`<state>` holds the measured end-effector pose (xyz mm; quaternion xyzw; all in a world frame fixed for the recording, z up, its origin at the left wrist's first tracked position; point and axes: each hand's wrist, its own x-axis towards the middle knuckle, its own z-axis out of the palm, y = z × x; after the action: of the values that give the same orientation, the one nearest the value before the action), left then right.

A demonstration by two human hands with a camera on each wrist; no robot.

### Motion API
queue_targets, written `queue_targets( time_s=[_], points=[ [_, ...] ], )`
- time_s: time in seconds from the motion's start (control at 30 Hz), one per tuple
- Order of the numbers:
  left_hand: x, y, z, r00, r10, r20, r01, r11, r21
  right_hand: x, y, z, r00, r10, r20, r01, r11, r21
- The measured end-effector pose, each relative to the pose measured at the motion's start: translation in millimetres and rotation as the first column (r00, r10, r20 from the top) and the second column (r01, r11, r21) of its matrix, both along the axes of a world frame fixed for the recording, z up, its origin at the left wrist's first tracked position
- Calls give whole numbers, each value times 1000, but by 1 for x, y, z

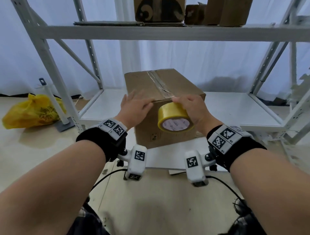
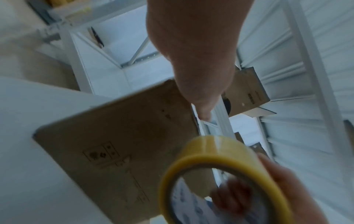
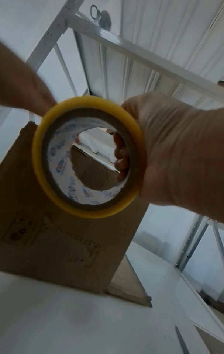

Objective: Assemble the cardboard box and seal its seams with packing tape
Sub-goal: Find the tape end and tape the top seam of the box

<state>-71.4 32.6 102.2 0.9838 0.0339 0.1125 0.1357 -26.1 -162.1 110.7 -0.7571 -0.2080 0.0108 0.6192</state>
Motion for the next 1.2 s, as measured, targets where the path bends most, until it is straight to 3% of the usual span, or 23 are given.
queue_targets(
  time_s=[0.07, 0.1, 0.17, 0.23, 0.33, 0.6, 0.73, 0.83, 0.9, 0.97, 1.03, 1.1, 1.2],
  points=[
    [-11, -19, 9, 979, -173, 109, 192, 961, -200, -4, 3, -1, 997, 11, -74, -10, 1000, 16],
    [-18, -29, 13, 961, -251, 115, 276, 892, -357, -5, 5, -1, 996, 10, -89, -9, 1000, 5],
    [-28, -45, 18, 952, -305, -42, 224, 781, -583, -8, 9, -1, 996, 21, -87, -23, 999, -26],
    [-30, -48, 16, 936, -313, -160, 135, 740, -658, -11, 13, -2, 996, 42, -81, -47, 997, -53],
    [-31, -39, 17, 940, -324, -110, 149, 677, -721, -11, 12, -1, 995, 25, -92, -28, 999, -36],
    [-29, -28, 22, 926, -376, 10, 214, 505, -836, -7, 0, 9, 939, 26, -343, 90, 944, 318],
    [-30, -29, 22, 917, -392, 66, 248, 433, -867, -7, -4, 11, 871, 123, -476, 135, 871, 472],
    [-30, -32, 24, 916, -388, 99, 260, 389, -884, -3, -3, 10, 849, 202, -489, 108, 838, 535],
    [-29, -36, 26, 929, -355, 106, 245, 374, -894, -4, 0, 12, 871, 223, -438, 26, 869, 495],
    [-28, -41, 27, 944, -317, 94, 226, 409, -884, -7, 4, 13, 930, 168, -327, -72, 956, 285],
    [-26, -44, 26, 947, -310, 83, 218, 431, -876, -13, 8, 16, 966, 107, -234, -86, 991, 98],
    [-25, -44, 26, 946, -314, 81, 211, 407, -889, -14, 8, 16, 970, 52, -236, -30, 995, 96],
    [-26, -43, 26, 942, -316, 109, 223, 353, -909, -14, 5, 15, 940, 34, -338, 46, 973, 228]
  ],
)
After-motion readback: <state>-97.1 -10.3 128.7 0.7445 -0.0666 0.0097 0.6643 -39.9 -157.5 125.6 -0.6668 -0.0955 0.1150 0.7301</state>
